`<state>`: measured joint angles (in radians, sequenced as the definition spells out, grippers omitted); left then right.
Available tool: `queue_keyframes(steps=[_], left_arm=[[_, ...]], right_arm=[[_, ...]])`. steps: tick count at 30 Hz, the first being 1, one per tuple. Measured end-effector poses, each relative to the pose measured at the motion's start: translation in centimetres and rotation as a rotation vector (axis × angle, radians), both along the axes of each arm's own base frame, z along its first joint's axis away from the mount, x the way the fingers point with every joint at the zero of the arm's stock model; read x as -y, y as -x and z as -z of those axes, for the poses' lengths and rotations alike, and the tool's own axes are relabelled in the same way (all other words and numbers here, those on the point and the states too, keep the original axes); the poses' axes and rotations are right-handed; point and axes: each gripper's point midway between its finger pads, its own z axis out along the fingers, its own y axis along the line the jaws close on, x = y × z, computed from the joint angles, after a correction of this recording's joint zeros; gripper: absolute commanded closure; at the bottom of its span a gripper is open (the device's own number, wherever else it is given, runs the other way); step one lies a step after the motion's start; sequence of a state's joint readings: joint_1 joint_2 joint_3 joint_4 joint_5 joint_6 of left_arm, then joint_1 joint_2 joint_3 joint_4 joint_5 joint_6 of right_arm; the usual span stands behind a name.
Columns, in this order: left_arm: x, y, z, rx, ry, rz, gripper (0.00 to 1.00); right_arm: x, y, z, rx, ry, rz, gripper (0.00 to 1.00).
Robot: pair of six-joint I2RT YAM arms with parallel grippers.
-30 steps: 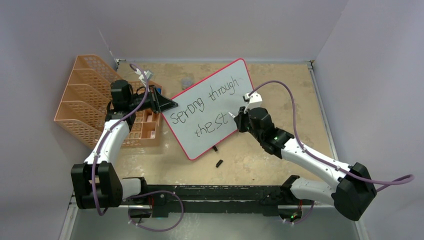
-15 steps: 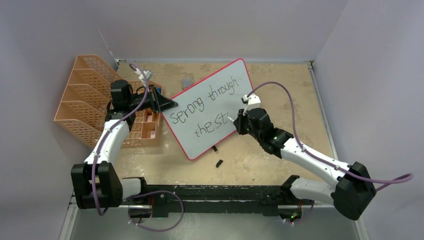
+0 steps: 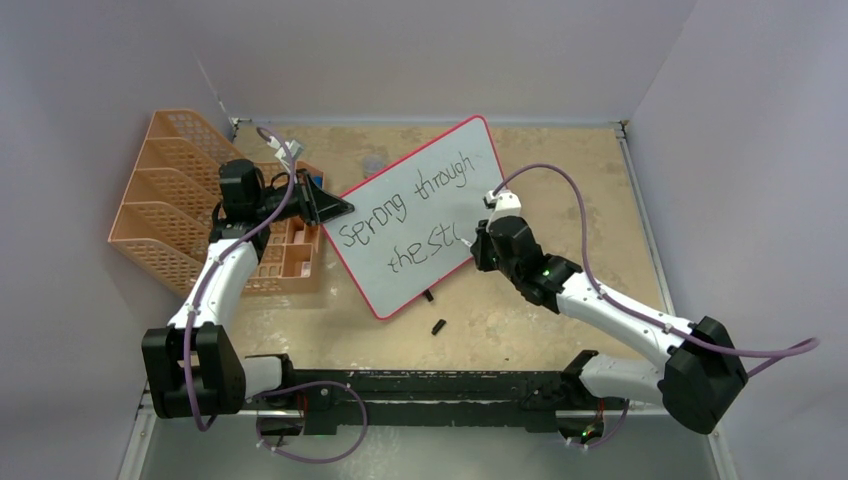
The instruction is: Write a sentence on the whiteboard
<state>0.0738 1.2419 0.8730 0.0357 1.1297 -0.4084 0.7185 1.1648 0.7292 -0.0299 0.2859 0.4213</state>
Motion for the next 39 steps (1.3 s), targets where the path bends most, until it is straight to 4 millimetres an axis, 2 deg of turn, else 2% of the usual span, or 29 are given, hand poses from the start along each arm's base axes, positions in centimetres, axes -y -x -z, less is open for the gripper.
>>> queue_keyframes(steps=[11, 39], left_arm=[[0.0, 0.0, 0.0, 0.0, 0.0, 0.0, 1.0], [0.0, 0.0, 0.0, 0.001, 0.001, 0.001, 1.0]], right_arm=[[0.8, -0.7, -0.4, 0.033, 0.013, 0.054, 1.0], [-0.4, -2.1, -3.4, 0.13, -0.036, 0.031, 1.0]])
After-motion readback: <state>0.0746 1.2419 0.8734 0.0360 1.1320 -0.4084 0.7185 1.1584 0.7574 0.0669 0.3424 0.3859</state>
